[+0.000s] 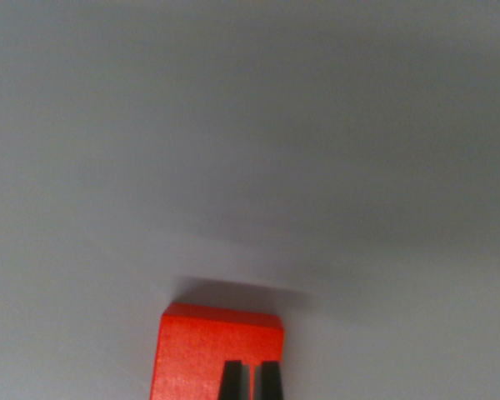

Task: Reach red block

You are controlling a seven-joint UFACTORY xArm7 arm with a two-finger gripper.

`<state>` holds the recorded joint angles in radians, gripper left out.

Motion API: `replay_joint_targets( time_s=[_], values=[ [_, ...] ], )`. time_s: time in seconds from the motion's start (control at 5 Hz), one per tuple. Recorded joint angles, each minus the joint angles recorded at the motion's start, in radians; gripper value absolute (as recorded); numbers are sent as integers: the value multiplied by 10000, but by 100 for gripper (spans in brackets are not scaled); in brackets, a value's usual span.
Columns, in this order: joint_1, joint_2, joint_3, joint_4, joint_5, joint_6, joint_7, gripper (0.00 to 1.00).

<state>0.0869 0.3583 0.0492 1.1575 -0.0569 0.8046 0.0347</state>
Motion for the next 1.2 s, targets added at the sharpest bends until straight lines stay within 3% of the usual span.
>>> replay_joint_targets(
  time_s=[0.6,1.2],
  values=[
    [66,251,50,-309,-10,-514,40,0],
    [91,344,68,-423,-13,-703,55,0]
  ],
)
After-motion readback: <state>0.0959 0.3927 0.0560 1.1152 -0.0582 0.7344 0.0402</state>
